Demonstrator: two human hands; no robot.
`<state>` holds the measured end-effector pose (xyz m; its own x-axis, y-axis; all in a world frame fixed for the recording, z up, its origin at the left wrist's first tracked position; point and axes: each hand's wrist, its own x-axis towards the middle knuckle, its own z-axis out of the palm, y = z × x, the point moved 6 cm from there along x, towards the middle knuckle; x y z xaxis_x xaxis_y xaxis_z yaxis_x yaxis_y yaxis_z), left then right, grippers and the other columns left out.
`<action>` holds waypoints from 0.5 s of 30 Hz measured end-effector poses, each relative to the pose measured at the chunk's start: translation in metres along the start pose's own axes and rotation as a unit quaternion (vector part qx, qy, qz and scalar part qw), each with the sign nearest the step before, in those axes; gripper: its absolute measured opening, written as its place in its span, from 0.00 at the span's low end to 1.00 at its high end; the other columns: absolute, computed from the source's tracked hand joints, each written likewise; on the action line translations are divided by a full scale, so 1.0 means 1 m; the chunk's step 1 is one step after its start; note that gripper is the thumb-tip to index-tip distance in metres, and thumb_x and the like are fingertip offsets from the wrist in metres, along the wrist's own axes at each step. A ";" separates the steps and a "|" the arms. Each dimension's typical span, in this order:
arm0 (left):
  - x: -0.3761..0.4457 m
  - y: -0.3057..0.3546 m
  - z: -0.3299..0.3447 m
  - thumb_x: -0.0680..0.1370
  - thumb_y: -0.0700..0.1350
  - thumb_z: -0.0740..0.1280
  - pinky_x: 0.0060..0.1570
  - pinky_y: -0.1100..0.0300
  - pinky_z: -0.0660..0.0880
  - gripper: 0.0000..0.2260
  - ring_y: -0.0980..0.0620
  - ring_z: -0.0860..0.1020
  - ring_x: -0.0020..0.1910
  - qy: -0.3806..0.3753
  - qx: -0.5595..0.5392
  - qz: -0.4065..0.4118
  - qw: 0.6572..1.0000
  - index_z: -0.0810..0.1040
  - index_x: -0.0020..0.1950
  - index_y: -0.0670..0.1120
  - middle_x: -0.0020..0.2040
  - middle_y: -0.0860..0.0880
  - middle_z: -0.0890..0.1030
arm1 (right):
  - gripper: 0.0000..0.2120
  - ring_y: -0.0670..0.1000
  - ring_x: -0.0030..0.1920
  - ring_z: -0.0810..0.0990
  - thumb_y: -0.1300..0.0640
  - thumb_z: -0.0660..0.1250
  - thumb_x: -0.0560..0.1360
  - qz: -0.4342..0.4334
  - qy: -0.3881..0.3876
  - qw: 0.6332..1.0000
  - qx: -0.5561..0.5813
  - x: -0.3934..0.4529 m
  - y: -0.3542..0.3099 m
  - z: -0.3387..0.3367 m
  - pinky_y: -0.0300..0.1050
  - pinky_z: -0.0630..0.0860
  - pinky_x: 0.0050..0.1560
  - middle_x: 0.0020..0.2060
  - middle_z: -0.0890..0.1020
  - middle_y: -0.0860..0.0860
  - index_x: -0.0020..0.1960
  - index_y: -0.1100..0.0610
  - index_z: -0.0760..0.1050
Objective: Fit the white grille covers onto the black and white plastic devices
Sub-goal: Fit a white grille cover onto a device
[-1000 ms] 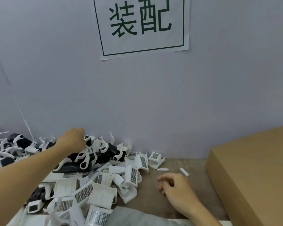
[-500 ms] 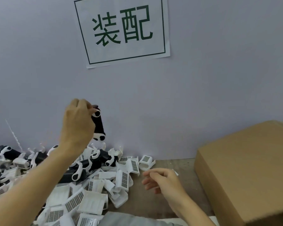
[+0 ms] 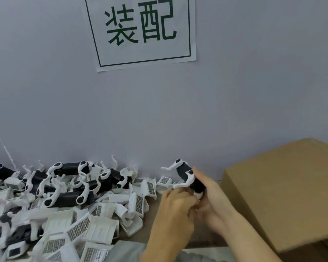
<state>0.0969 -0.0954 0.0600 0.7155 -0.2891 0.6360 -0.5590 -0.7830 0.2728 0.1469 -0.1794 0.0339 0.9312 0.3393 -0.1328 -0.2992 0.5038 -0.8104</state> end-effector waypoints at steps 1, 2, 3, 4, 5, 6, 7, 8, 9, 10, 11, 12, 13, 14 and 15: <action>-0.001 -0.004 -0.003 0.72 0.37 0.65 0.53 0.61 0.72 0.11 0.60 0.78 0.48 0.000 -0.057 -0.032 0.998 0.85 0.44 0.50 0.43 0.57 0.84 | 0.16 0.54 0.43 0.82 0.44 0.73 0.71 -0.023 0.024 0.999 -0.006 0.001 -0.001 -0.002 0.45 0.76 0.43 0.46 0.84 0.57 0.46 0.57 0.86; -0.002 -0.005 -0.009 0.72 0.38 0.64 0.51 0.66 0.73 0.13 0.62 0.80 0.46 0.024 -0.125 -0.066 0.990 0.86 0.44 0.52 0.42 0.59 0.85 | 0.14 0.53 0.42 0.83 0.46 0.74 0.70 -0.043 0.057 0.997 -0.009 0.002 -0.001 -0.005 0.44 0.78 0.39 0.45 0.85 0.57 0.45 0.58 0.85; -0.004 -0.010 -0.016 0.71 0.37 0.63 0.47 0.69 0.74 0.15 0.62 0.81 0.43 0.074 -0.180 -0.105 0.975 0.85 0.41 0.54 0.40 0.61 0.84 | 0.13 0.52 0.40 0.84 0.48 0.74 0.72 -0.062 0.095 0.993 -0.012 0.002 -0.001 -0.010 0.44 0.78 0.37 0.45 0.86 0.58 0.45 0.59 0.83; -0.005 -0.019 -0.022 0.72 0.36 0.62 0.43 0.68 0.75 0.16 0.61 0.82 0.39 0.133 -0.215 -0.150 0.956 0.83 0.37 0.56 0.36 0.61 0.84 | 0.12 0.52 0.38 0.84 0.51 0.73 0.73 -0.081 0.136 0.987 -0.018 0.004 0.000 -0.015 0.45 0.78 0.37 0.43 0.85 0.59 0.46 0.61 0.81; -0.008 -0.029 -0.026 0.73 0.34 0.62 0.39 0.66 0.76 0.18 0.58 0.82 0.37 0.179 -0.239 -0.202 0.933 0.82 0.35 0.55 0.34 0.59 0.83 | 0.12 0.52 0.37 0.84 0.53 0.72 0.74 -0.098 0.175 0.979 -0.033 0.004 0.000 -0.020 0.45 0.78 0.37 0.41 0.84 0.58 0.46 0.63 0.80; -0.011 -0.040 -0.026 0.74 0.32 0.62 0.38 0.64 0.75 0.18 0.56 0.81 0.36 0.205 -0.256 -0.256 0.909 0.81 0.35 0.53 0.34 0.57 0.83 | 0.12 0.52 0.37 0.83 0.54 0.72 0.75 -0.114 0.205 0.970 -0.063 0.004 0.000 -0.022 0.46 0.78 0.38 0.39 0.83 0.57 0.47 0.64 0.80; -0.013 -0.049 -0.025 0.76 0.33 0.62 0.39 0.63 0.74 0.16 0.56 0.81 0.38 0.215 -0.272 -0.301 0.889 0.81 0.37 0.51 0.35 0.54 0.84 | 0.11 0.51 0.37 0.82 0.55 0.71 0.75 -0.130 0.217 0.961 -0.111 0.003 0.000 -0.022 0.47 0.78 0.39 0.38 0.83 0.55 0.48 0.64 0.81; -0.015 -0.057 -0.023 0.78 0.35 0.63 0.41 0.63 0.73 0.14 0.54 0.82 0.41 0.211 -0.293 -0.333 0.871 0.82 0.40 0.50 0.38 0.52 0.84 | 0.10 0.51 0.37 0.81 0.55 0.71 0.75 -0.150 0.206 0.952 -0.169 0.002 0.000 -0.016 0.50 0.78 0.41 0.36 0.82 0.53 0.49 0.62 0.82; -0.016 -0.064 -0.021 0.81 0.40 0.63 0.42 0.62 0.73 0.11 0.53 0.82 0.44 0.197 -0.320 -0.354 0.856 0.82 0.42 0.48 0.40 0.51 0.85 | 0.08 0.51 0.38 0.80 0.56 0.72 0.75 -0.173 0.174 0.942 -0.230 0.000 0.000 -0.007 0.52 0.79 0.43 0.36 0.82 0.52 0.50 0.60 0.82; -0.016 -0.068 -0.017 0.82 0.46 0.63 0.43 0.61 0.73 0.12 0.52 0.82 0.45 0.175 -0.352 -0.368 0.843 0.83 0.43 0.48 0.41 0.50 0.85 | 0.06 0.50 0.38 0.80 0.57 0.72 0.75 -0.199 0.124 0.928 -0.290 -0.002 0.001 0.004 0.53 0.80 0.45 0.35 0.82 0.51 0.50 0.58 0.82; -0.017 -0.073 -0.014 0.83 0.51 0.62 0.43 0.61 0.74 0.14 0.53 0.83 0.44 0.155 -0.387 -0.381 0.825 0.83 0.44 0.48 0.42 0.50 0.86 | 0.05 0.49 0.38 0.80 0.57 0.72 0.74 -0.219 0.066 0.910 -0.346 -0.005 0.005 0.017 0.49 0.80 0.46 0.36 0.83 0.49 0.50 0.54 0.81; -0.018 -0.077 -0.010 0.83 0.53 0.62 0.41 0.62 0.75 0.15 0.55 0.84 0.42 0.146 -0.419 -0.396 0.804 0.83 0.45 0.48 0.41 0.50 0.87 | 0.08 0.45 0.39 0.80 0.56 0.72 0.72 -0.235 0.014 0.886 -0.400 -0.007 0.012 0.029 0.41 0.79 0.44 0.38 0.83 0.46 0.51 0.50 0.80; -0.019 -0.080 -0.007 0.82 0.53 0.62 0.41 0.62 0.77 0.14 0.55 0.85 0.41 0.150 -0.451 -0.413 0.777 0.83 0.46 0.47 0.41 0.49 0.87 | 0.12 0.40 0.41 0.80 0.54 0.72 0.71 -0.248 -0.018 0.855 -0.455 -0.009 0.019 0.037 0.33 0.77 0.43 0.43 0.82 0.41 0.52 0.45 0.78; -0.021 -0.084 -0.005 0.82 0.51 0.64 0.44 0.58 0.79 0.12 0.52 0.85 0.43 0.163 -0.479 -0.430 0.748 0.83 0.47 0.46 0.41 0.46 0.87 | 0.15 0.37 0.46 0.78 0.52 0.71 0.69 -0.261 -0.027 0.820 -0.508 -0.009 0.025 0.042 0.29 0.73 0.46 0.47 0.78 0.36 0.54 0.39 0.74; -0.023 -0.086 -0.002 0.81 0.49 0.66 0.48 0.52 0.81 0.10 0.47 0.85 0.45 0.181 -0.498 -0.443 0.723 0.83 0.47 0.44 0.43 0.43 0.87 | 0.18 0.34 0.51 0.75 0.49 0.70 0.69 -0.272 -0.024 0.789 -0.550 -0.008 0.029 0.044 0.27 0.71 0.49 0.49 0.73 0.33 0.55 0.36 0.71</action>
<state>0.1275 -0.0205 0.0231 0.9221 0.3869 -0.0093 -0.1011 0.2640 0.9592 0.1214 -0.1319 0.0364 0.8432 0.3530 0.4054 0.5278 -0.4002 -0.7492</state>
